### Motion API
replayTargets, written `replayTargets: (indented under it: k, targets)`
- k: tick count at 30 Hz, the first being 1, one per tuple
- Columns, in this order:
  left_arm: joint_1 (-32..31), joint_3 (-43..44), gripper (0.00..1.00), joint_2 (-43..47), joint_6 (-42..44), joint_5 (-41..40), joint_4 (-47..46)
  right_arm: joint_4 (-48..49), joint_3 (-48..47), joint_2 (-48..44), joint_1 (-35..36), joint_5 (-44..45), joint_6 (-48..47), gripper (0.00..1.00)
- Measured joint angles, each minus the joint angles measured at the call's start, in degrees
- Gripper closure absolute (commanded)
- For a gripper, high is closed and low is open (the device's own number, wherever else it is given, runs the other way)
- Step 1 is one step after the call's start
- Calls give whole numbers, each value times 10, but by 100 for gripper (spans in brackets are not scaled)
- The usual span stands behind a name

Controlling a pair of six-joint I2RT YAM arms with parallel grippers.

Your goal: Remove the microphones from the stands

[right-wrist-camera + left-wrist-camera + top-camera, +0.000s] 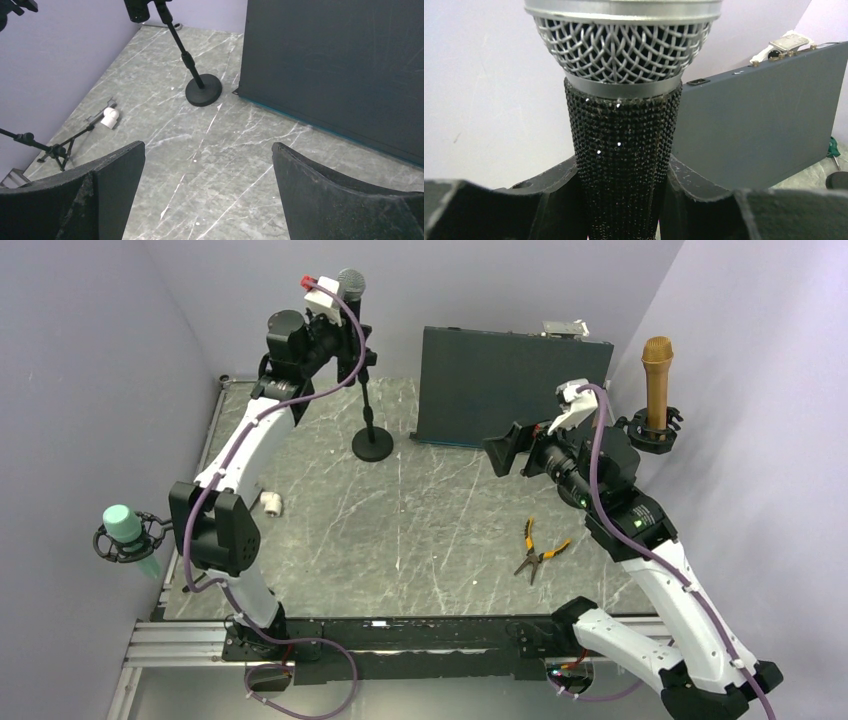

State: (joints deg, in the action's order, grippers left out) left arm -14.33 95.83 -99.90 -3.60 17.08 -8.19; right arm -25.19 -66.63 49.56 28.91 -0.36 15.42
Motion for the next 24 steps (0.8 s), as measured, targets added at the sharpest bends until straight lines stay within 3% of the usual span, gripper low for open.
replayTargets:
  k: [7, 13, 18, 24]
  targets:
    - [-1, -5, 89, 19, 2, 2, 34, 5, 7, 7, 0, -5, 1, 0]
    - [-2, -30, 91, 60, 10, 24, 74, 18, 14, 19, 0, -22, 3, 0]
    - [-5, -49, 100, 101, 12, 60, 125, 33, 26, 38, 0, -39, 6, 0]
    - [-9, -90, 100, 169, 15, 117, 178, 44, 33, 63, 0, -61, 6, 0]
